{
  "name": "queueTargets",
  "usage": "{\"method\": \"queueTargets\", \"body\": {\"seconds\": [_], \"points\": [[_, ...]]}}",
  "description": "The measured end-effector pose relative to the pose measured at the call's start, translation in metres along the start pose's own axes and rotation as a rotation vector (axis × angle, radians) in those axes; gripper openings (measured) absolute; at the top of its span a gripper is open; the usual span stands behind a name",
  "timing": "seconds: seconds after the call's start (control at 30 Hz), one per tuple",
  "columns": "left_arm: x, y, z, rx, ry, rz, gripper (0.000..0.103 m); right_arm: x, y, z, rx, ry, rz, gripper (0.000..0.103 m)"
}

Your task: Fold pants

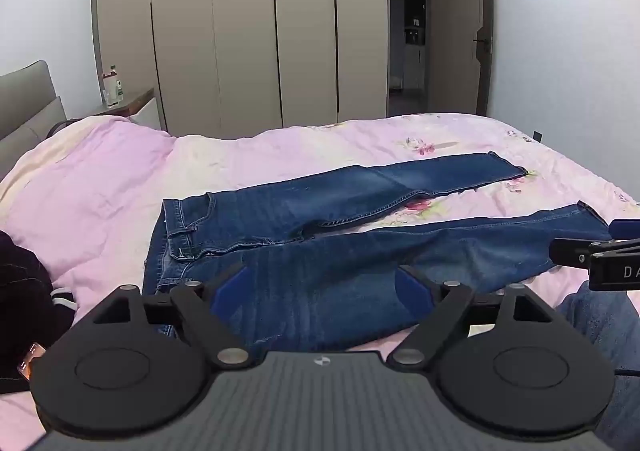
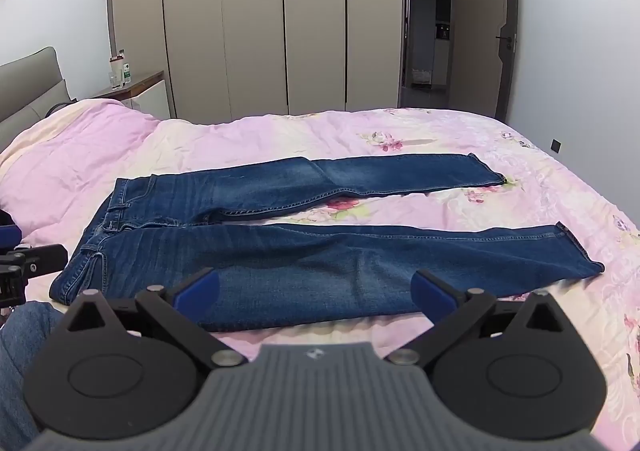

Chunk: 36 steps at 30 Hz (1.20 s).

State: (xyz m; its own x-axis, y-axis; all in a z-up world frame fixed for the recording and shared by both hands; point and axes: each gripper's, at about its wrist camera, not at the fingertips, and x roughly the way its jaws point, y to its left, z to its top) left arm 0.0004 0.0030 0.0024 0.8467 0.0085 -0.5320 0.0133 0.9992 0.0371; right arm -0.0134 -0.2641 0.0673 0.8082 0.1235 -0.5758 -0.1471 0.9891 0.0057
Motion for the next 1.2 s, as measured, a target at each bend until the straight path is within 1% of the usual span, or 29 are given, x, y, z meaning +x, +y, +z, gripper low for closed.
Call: {"method": "queueTargets", "body": {"seconds": [0.37, 1.2], "points": [[-0.0033, -0.0012, -0.003, 0.007, 0.0, 0.005, 0.097, 0.0009, -0.0023, -0.0002, 0.016, 0.003, 0.001, 0.098], [-0.0053, -0.0037, -0.0025, 0.015, -0.003, 0.007, 0.097, -0.0065, 0.0002, -0.0006, 0.007, -0.011, 0.004, 0.098]]}}
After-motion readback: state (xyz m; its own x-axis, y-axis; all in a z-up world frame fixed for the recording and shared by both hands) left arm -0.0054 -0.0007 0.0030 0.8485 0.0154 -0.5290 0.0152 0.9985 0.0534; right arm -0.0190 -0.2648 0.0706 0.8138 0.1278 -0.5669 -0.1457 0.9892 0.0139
